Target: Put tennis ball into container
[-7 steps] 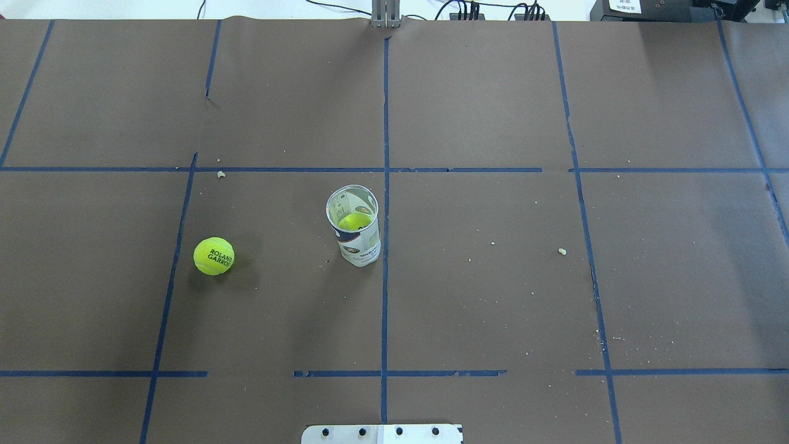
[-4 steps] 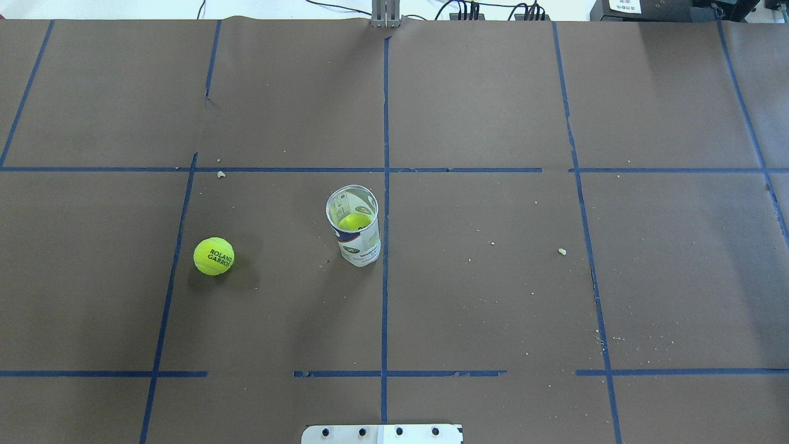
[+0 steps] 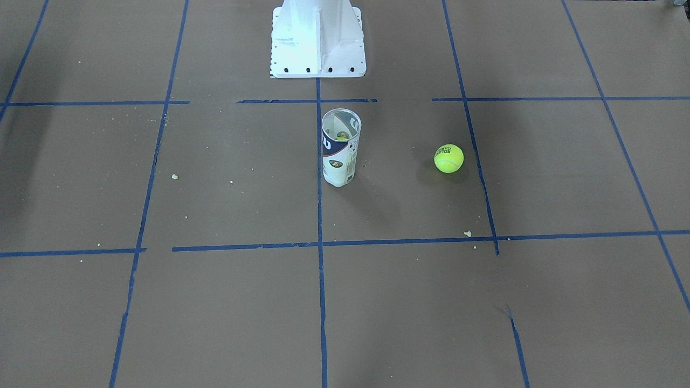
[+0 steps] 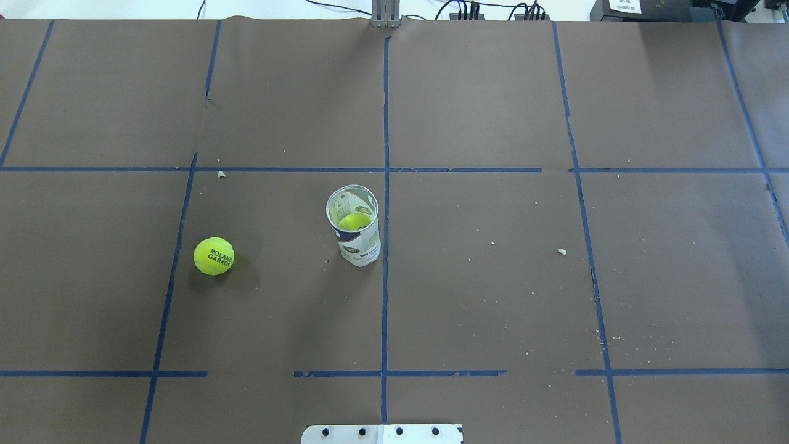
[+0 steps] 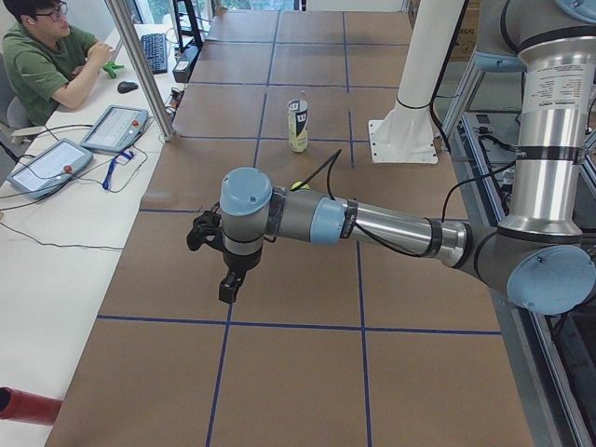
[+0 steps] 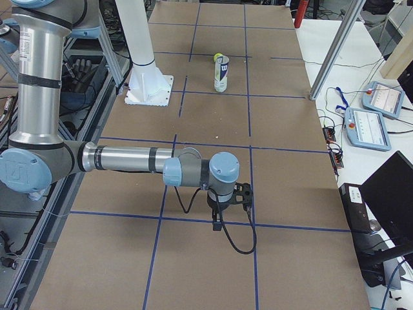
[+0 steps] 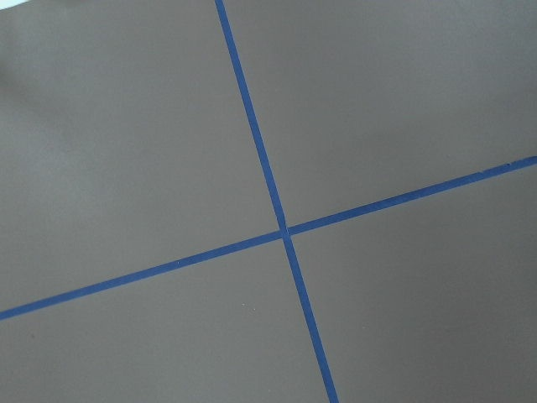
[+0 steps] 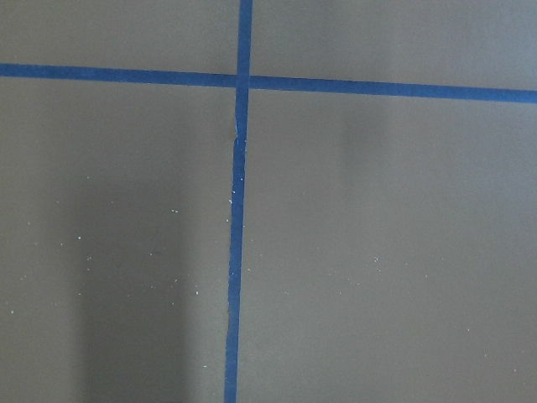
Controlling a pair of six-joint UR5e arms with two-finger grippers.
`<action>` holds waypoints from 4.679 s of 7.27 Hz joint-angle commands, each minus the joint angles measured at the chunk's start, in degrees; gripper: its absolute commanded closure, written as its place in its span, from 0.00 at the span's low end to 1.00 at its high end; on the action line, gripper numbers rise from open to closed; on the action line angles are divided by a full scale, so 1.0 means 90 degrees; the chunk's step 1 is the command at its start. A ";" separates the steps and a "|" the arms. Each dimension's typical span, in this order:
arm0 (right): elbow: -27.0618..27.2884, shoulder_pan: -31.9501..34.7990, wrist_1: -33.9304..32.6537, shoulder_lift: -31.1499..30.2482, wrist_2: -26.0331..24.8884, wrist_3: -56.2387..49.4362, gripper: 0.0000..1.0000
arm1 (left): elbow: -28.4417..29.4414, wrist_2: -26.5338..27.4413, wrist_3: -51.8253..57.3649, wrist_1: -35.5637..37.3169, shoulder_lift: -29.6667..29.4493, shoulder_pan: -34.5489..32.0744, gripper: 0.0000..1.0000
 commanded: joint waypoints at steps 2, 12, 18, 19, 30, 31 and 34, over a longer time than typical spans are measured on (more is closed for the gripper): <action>-0.0001 0.0000 0.0000 0.0007 0.0000 0.0000 0.00 | -0.0230 -0.0319 -0.1165 -0.0361 -0.0054 0.0727 0.00; -0.0001 0.0000 0.0000 0.0007 0.0000 0.0000 0.00 | -0.0797 0.2929 -0.9504 -0.1693 -0.1391 0.6208 0.00; -0.0001 0.0000 0.0000 -0.0003 0.0000 0.0000 0.00 | -0.0476 0.3264 -0.9768 -0.1729 -0.1450 0.6718 0.00; -0.0001 0.0000 0.0000 -0.0003 0.0000 0.0000 0.00 | -0.0456 0.3264 -0.9768 -0.1739 -0.1451 0.6786 0.00; -0.0001 0.0000 0.0000 0.0007 0.0000 0.0000 0.00 | -0.0260 0.3196 -0.9709 -0.1749 -0.1460 0.6972 0.83; -0.0001 0.0000 0.0000 0.0007 0.0000 0.0000 0.00 | -0.0347 0.3186 -0.9700 -0.1729 -0.1460 0.6943 0.92; -0.0001 0.0000 0.0000 -0.0003 0.0000 0.0000 0.00 | -0.1146 0.3176 -0.9680 -0.1109 -0.1420 0.6768 0.92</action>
